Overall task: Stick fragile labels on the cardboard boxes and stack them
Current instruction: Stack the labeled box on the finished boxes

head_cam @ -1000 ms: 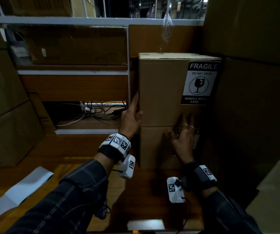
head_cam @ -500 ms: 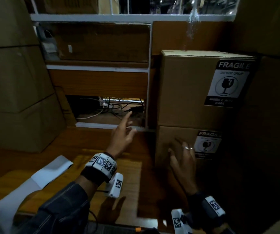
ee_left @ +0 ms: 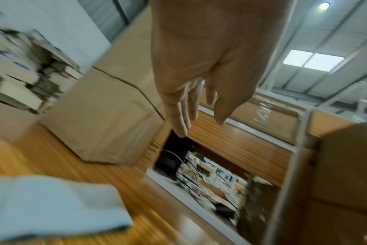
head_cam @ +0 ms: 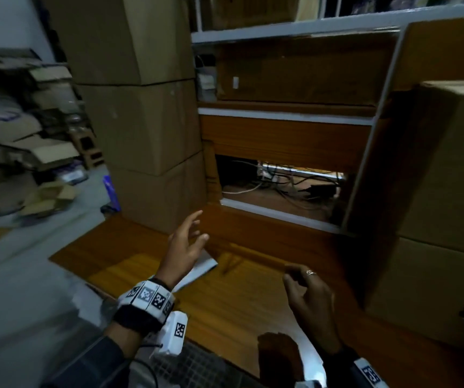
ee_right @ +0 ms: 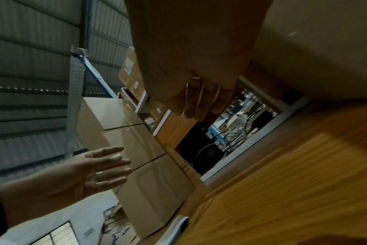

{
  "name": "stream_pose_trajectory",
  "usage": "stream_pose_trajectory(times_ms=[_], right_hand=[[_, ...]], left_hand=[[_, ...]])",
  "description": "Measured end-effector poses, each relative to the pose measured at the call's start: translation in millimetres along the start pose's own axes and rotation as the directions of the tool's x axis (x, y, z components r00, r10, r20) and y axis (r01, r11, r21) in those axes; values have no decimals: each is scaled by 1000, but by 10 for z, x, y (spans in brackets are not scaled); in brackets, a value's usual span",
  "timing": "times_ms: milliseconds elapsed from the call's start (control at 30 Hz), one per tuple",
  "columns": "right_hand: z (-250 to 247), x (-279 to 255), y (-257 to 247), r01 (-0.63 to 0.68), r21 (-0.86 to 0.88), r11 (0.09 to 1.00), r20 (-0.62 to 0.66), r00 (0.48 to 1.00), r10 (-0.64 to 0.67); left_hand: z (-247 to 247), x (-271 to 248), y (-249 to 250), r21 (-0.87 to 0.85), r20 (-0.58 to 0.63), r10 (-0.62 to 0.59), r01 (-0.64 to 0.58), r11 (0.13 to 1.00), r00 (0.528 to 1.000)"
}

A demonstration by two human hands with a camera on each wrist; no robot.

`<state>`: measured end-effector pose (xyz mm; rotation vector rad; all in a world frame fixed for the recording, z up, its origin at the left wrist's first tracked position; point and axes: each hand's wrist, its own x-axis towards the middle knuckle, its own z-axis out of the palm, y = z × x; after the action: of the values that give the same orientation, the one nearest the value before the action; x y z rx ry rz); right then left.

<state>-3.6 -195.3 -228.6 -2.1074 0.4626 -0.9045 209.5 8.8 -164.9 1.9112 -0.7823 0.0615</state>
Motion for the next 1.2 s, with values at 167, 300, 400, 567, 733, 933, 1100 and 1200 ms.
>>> stream_pose_trajectory(times_ms=[167, 300, 400, 567, 733, 933, 1100, 1200], right_hand=[[826, 491, -472, 48, 83, 995, 73, 996, -54], [1442, 986, -933, 56, 94, 994, 51, 997, -61], [1804, 1482, -1379, 111, 79, 991, -18, 994, -110], [2180, 2330, -2261, 208, 132, 969, -133, 973, -190], [2483, 3073, -2921, 259, 157, 953, -193, 954, -228], [2676, 3631, -3349, 221, 151, 964, -224, 957, -185], [2766, 3817, -3445, 198, 191, 961, -182, 970, -164], [2825, 3890, -3476, 192, 192, 962, -183, 971, -157]], left_hand=[[-779, 436, -453, 17, -139, 11, -8, 1000, 990], [-1472, 960, -741, 53, -190, 30, -20, 998, 981], [-2012, 1495, -865, 120, -273, 105, -75, 990, 956], [-2709, 2469, -825, 73, -404, 203, -189, 979, 892], [-3191, 3425, -986, -10, -478, 196, -228, 974, 856], [-3342, 3922, -870, -114, -463, 63, -129, 985, 884], [-3297, 4040, -770, -157, -416, 72, -150, 976, 907], [-3321, 4096, -791, -163, -416, 84, -165, 973, 905]])
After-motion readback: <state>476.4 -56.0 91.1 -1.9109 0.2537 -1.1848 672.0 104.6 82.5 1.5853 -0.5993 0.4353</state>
